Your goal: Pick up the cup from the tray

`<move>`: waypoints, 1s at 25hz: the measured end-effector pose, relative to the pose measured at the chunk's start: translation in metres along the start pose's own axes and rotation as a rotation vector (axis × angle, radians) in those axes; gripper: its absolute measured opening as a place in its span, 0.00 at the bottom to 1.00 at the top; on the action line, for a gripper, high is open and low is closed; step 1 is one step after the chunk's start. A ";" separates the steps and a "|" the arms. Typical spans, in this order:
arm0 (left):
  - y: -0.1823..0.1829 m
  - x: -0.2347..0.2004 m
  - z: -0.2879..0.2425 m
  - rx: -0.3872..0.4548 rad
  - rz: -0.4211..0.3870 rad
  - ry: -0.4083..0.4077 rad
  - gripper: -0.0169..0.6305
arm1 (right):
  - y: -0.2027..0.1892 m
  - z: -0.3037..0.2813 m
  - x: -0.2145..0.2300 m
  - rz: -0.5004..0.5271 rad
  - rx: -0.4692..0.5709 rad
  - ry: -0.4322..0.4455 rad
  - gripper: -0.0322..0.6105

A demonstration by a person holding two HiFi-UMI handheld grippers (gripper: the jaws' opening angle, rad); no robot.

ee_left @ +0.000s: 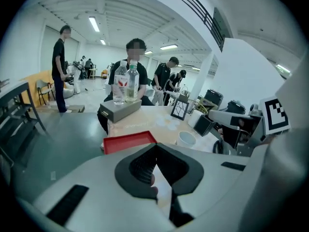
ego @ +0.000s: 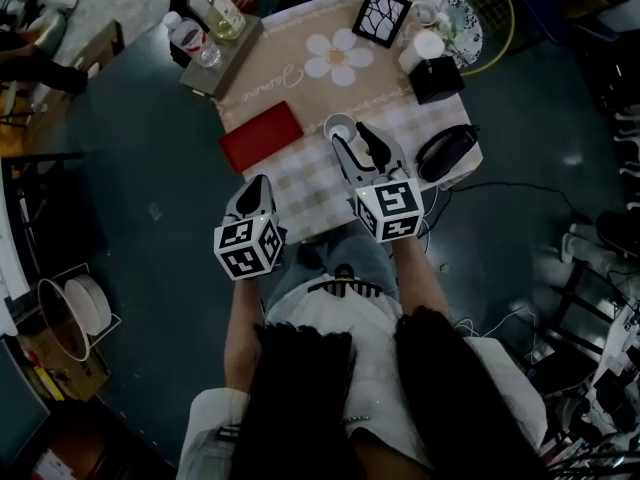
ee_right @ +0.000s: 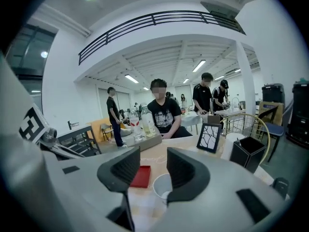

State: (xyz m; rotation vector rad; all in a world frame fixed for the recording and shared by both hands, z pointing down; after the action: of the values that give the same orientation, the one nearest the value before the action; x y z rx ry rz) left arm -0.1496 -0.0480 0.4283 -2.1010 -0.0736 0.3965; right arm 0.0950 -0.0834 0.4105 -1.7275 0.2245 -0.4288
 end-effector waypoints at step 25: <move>0.009 0.016 0.043 0.136 0.013 -0.050 0.04 | 0.007 0.043 -0.046 0.086 -0.111 -0.060 0.06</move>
State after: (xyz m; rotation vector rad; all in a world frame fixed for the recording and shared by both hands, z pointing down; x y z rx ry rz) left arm -0.1484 -0.0144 0.3955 -1.9592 -0.0601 0.4493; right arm 0.0710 -0.0285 0.3897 -1.8293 0.2829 -0.3054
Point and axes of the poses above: the fingertips, and each gripper's own axes: z backward along the fingers, x to its right, y out of its top, the point moved 10 cm from there along z, backward along the fingers, and after that the axes turned 13 degrees about x, right-handed, at the moved point
